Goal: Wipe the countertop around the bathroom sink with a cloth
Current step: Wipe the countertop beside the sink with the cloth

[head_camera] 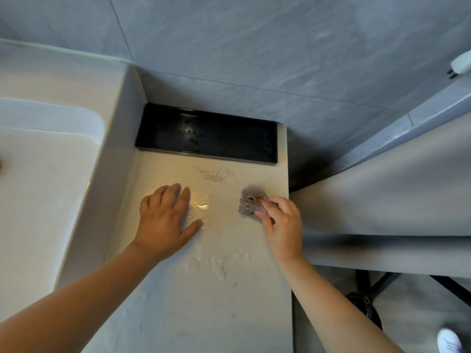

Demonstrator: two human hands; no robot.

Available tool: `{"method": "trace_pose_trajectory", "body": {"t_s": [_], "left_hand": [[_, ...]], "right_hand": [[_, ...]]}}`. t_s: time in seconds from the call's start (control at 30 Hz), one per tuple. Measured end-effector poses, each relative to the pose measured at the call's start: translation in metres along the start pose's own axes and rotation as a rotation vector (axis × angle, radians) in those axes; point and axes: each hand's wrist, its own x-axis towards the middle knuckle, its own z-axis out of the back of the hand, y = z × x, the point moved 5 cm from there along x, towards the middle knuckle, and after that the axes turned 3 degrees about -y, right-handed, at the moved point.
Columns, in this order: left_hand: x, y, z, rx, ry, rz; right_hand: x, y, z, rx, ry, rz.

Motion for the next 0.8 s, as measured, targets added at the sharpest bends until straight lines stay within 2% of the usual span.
{"method": "trace_pose_trajectory", "body": {"t_s": [0.2,0.3,0.47,0.57,0.67,0.8], "left_hand": [[-0.001,0.002,0.004,-0.01,0.012,-0.014],[-0.001,0.001,0.006,-0.011,0.018,-0.015],[-0.002,0.001,0.006,-0.005,0.031,-0.019],[-0.002,0.001,0.007,-0.006,0.027,-0.018],[-0.002,0.002,0.006,-0.019,0.019,-0.018],[-0.006,0.0,0.011,-0.069,0.014,-0.012]], "right_hand": [[-0.038,0.01,0.006,0.069,0.088,0.014],[-0.035,0.016,0.018,0.162,0.131,-0.047],[0.036,0.014,0.028,0.176,0.009,-0.077],[0.071,0.005,0.01,0.137,0.043,-0.073],[0.077,-0.002,-0.009,0.102,0.079,-0.053],[0.071,-0.005,-0.017,0.087,0.013,-0.072]]}}
